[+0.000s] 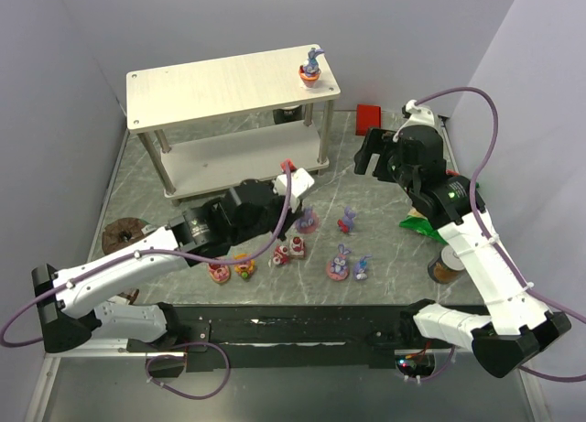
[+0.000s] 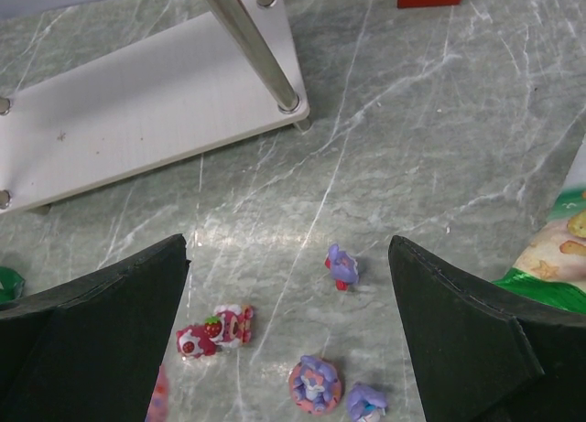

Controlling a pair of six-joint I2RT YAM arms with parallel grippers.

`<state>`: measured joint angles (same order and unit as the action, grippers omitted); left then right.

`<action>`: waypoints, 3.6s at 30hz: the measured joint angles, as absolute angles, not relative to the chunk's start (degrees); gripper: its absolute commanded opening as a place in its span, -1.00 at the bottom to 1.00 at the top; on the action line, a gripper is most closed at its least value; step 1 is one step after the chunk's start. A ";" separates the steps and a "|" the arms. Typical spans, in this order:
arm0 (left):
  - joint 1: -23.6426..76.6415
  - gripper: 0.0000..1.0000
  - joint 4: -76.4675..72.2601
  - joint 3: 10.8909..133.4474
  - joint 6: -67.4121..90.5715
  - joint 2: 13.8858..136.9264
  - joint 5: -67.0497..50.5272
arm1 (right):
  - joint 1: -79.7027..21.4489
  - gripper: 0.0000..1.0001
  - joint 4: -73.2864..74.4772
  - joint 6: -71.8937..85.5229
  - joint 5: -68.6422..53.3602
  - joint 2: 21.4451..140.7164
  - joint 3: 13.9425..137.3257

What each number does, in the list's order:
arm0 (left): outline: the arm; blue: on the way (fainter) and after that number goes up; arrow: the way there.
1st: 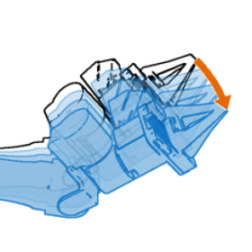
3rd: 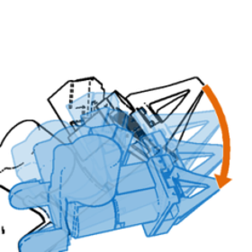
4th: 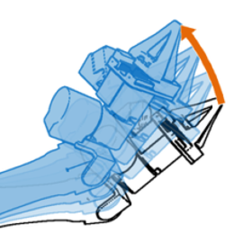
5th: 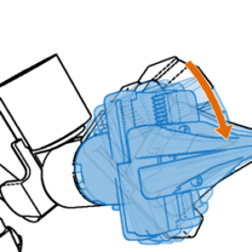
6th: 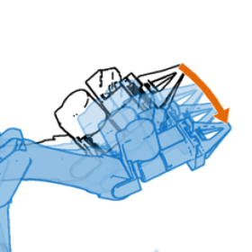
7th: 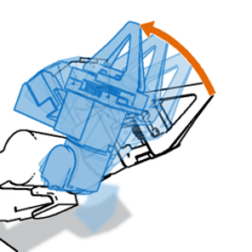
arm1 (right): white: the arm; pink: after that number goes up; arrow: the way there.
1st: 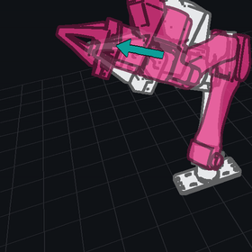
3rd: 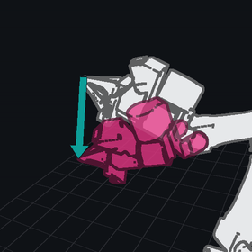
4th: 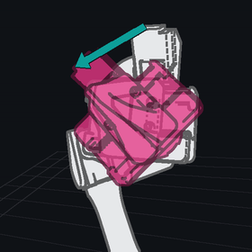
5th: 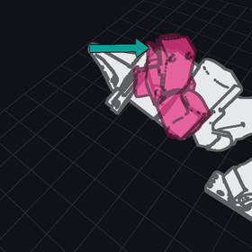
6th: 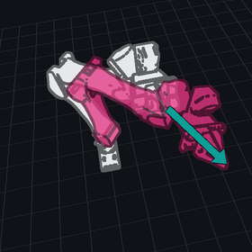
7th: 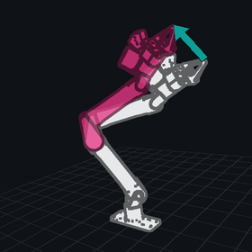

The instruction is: Place and organize the plastic toys onto the shelf

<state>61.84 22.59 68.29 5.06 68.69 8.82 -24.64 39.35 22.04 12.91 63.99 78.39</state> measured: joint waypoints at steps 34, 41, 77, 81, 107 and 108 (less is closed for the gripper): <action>33.61 -0.98 43.40 125.60 -21.21 96.05 0.78 | -16.99 0.89 37.32 19.66 6.98 71.83 81.67; 30.04 -0.98 43.48 129.60 -21.30 98.28 -5.06 | -16.91 0.88 38.44 19.84 3.90 74.78 83.00; 27.94 -0.23 41.65 134.93 -30.98 107.13 -10.46 | -16.88 0.85 39.72 18.55 0.54 78.35 86.19; 27.97 -0.18 41.93 134.93 -32.18 107.55 -10.31 | -16.88 0.85 39.83 18.55 0.51 78.72 86.24; 27.99 0.93 38.24 116.46 -24.49 93.91 -5.85 | -16.88 0.89 40.10 19.75 -1.63 79.64 86.26; 27.99 0.93 36.16 112.33 -22.46 90.76 -6.00 | -16.88 0.89 40.10 19.97 -1.65 79.64 86.24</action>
<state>27.99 36.16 112.33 -22.46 90.76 -6.00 -16.88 40.10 19.97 -1.65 79.64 86.24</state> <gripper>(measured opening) 0.968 0.951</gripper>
